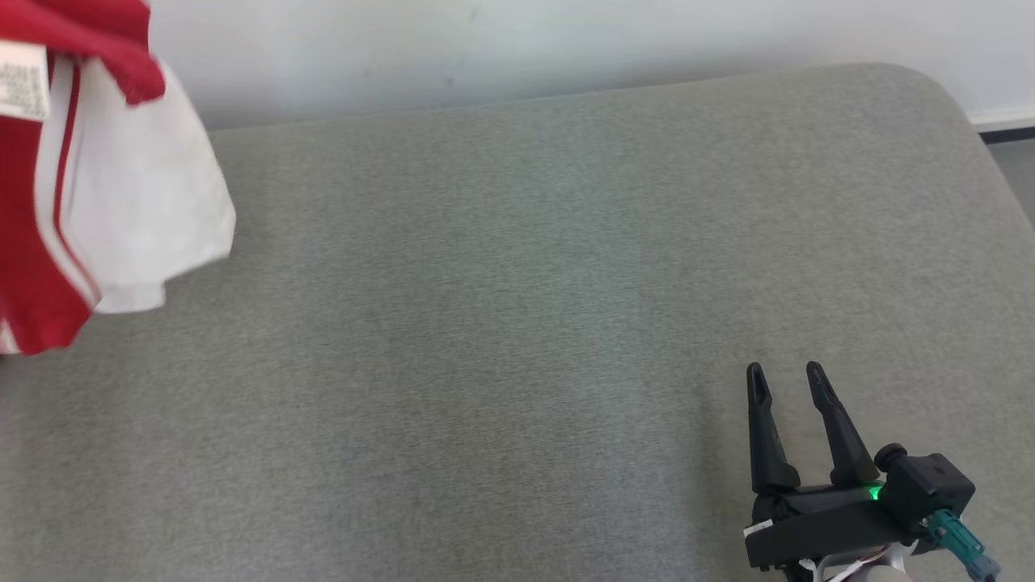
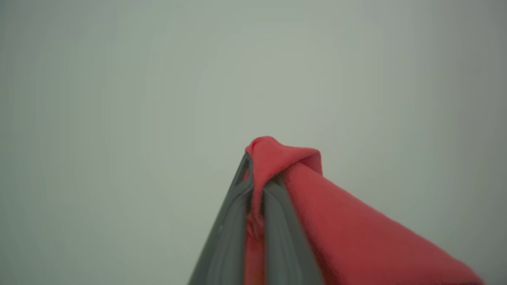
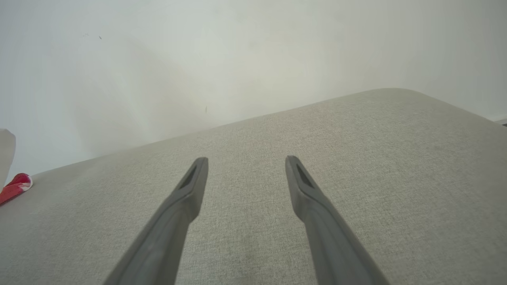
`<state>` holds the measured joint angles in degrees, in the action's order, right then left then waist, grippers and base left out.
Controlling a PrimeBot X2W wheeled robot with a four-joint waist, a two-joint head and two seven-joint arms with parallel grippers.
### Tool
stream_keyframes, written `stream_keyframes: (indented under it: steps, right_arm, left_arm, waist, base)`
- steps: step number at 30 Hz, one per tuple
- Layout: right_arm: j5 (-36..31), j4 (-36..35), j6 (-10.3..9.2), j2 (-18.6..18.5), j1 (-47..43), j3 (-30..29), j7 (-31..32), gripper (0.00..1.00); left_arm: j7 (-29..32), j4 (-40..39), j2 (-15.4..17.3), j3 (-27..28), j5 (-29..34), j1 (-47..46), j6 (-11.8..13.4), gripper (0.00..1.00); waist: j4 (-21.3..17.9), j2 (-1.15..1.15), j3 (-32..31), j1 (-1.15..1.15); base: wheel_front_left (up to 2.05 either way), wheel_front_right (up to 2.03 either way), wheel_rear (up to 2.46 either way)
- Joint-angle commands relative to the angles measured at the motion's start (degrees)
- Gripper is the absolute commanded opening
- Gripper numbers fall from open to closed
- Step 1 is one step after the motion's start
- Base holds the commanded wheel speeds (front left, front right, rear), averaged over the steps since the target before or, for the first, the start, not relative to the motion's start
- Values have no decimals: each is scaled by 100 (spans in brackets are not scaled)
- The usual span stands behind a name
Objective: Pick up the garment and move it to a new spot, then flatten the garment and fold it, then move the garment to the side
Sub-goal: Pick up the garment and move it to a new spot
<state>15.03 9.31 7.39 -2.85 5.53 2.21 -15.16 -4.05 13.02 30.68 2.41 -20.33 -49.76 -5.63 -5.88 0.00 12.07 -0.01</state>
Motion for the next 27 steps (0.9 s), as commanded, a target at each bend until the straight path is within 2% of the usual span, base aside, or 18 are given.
stream_keyframes:
  steps: [1,6,10,20,27]
  right_arm:
    - [34,-1,19,-7,-3,-7,-13,100]
    - [76,13,19,-6,-27,-2,-12,100]
    - [126,24,19,-4,44,59,-13,100]
    - [284,59,19,-5,69,157,-12,100]
    - [259,99,19,-4,72,130,-13,100]
  left_arm:
    - [36,-119,-29,-5,-39,-123,-31,0]
    - [370,-831,-341,-328,-140,-382,13,0]
    - [532,-1065,-667,-574,-212,-616,105,0]
    - [611,-973,-1344,-1275,-252,-861,76,0]
    - [414,-701,-1731,-1690,-313,-277,61,0]
  waist:
    - [-162,0,-1,1]
    - [-469,0,-30,1]
    - [-710,0,2,1]
    - [-1208,0,169,1]
    - [-1280,0,184,1]
  base:
    - [0,0,0]
    - [0,0,0]
    - [0,0,0]
    - [0,0,0]
    - [0,0,0]
